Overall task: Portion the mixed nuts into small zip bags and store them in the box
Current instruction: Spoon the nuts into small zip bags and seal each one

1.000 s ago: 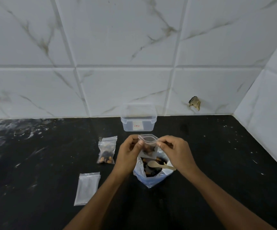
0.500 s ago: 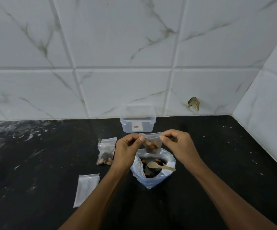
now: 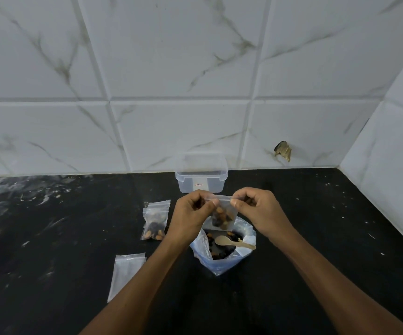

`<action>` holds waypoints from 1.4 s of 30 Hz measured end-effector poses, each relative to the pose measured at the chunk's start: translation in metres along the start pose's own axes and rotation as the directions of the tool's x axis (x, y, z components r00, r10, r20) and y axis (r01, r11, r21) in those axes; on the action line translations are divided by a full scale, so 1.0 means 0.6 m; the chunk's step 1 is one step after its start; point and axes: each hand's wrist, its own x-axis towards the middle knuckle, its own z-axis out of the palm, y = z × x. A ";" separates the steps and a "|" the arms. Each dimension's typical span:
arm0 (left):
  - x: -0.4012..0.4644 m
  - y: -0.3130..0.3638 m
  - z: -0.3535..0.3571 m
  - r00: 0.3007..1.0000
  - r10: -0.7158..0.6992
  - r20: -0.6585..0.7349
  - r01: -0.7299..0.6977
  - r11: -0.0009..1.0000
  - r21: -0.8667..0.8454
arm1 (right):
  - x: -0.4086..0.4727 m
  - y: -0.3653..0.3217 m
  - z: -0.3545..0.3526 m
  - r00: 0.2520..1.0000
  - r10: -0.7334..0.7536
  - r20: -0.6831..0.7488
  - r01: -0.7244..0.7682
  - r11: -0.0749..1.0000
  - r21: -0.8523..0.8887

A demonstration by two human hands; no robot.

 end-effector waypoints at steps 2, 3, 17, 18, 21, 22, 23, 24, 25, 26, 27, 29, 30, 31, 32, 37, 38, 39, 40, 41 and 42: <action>0.002 0.003 0.003 1.000 -0.006 0.001 0.006 1.000 0.002 | 0.000 -0.001 -0.002 1.000 -0.005 -0.007 0.005 1.000 -0.005; 0.002 0.005 0.004 1.000 -0.008 0.000 0.008 1.000 -0.004 | 0.000 -0.001 -0.003 1.000 -0.005 -0.013 0.005 1.000 -0.008; 0.006 0.003 0.009 0.996 0.038 0.081 -0.043 0.998 0.056 | 0.002 -0.005 0.002 0.995 -0.080 0.054 0.085 0.991 -0.107; 0.007 0.004 0.010 0.996 0.039 0.085 -0.045 0.997 0.065 | 0.002 -0.005 0.003 0.995 -0.074 0.065 0.081 0.990 -0.116; 0.008 0.004 0.012 0.995 0.046 0.088 -0.054 0.994 0.094 | 0.002 -0.006 0.006 0.996 -0.059 0.070 0.068 0.990 -0.125; 0.010 0.003 0.011 0.996 0.044 0.080 -0.052 0.993 0.104 | 0.002 -0.005 0.006 0.996 -0.053 0.067 0.061 0.991 -0.118; 0.010 0.002 0.011 0.997 0.042 0.070 -0.049 0.993 0.111 | 0.002 -0.005 0.005 0.997 -0.046 0.068 0.053 0.993 -0.108; 0.011 0.001 0.011 0.998 0.038 0.058 -0.045 0.992 0.116 | 0.002 -0.004 0.004 0.997 -0.036 0.072 0.043 0.995 -0.094; 0.011 0.000 0.011 0.998 0.036 0.045 -0.041 0.992 0.117 | 0.002 -0.002 0.002 0.997 -0.021 0.078 0.027 0.997 -0.078; 0.011 -0.002 0.009 0.999 0.033 0.031 -0.036 0.993 0.116 | 0.001 0.000 0.001 0.997 -0.004 0.076 0.009 0.998 -0.066; 0.011 -0.003 0.008 0.999 0.028 0.018 -0.030 0.993 0.114 | 0.000 0.001 0.000 0.998 0.010 0.065 -0.006 0.998 -0.060; 0.012 -0.006 0.005 1.000 0.019 0.014 -0.020 0.994 0.103 | -0.002 0.005 -0.002 0.999 0.011 0.033 -0.009 0.998 -0.070; 0.012 -0.005 0.005 1.000 0.016 0.025 -0.019 0.995 0.093 | -0.003 0.006 -0.003 1.000 0.002 0.026 0.000 0.996 -0.084; 0.011 -0.005 0.005 0.999 0.016 0.036 -0.019 0.996 0.089 | -0.003 0.007 -0.003 1.000 -0.007 0.025 0.009 0.996 -0.091; 0.011 -0.005 0.005 0.999 0.018 0.045 -0.022 0.995 0.095 | -0.003 0.007 -0.003 1.000 -0.012 0.026 0.014 0.996 -0.090; 0.011 0.001 0.006 0.997 0.008 0.078 -0.018 0.992 0.128 | -0.002 0.009 -0.002 0.999 0.001 0.041 0.002 0.998 -0.069; 0.011 0.001 0.006 0.997 0.002 0.082 -0.012 0.993 0.118 | -0.002 0.009 -0.002 0.999 0.003 0.043 0.000 0.998 -0.067; 0.010 0.000 0.005 0.997 -0.003 0.081 -0.006 0.994 0.106 | -0.002 0.010 -0.001 0.999 0.006 0.044 -0.003 0.998 -0.065; 0.011 -0.003 0.005 0.997 -0.006 0.073 -0.001 0.995 0.100 | -0.002 0.010 0.000 0.999 0.010 0.043 -0.008 0.998 -0.062; 0.011 -0.005 0.005 0.998 -0.006 0.062 0.000 0.995 0.104 | -0.002 0.010 0.001 0.999 0.014 0.042 -0.012 0.998 -0.055; 0.012 -0.007 0.005 0.999 -0.004 0.053 -0.002 0.994 0.113 | -0.002 0.010 0.001 0.999 0.017 0.043 -0.015 0.999 -0.046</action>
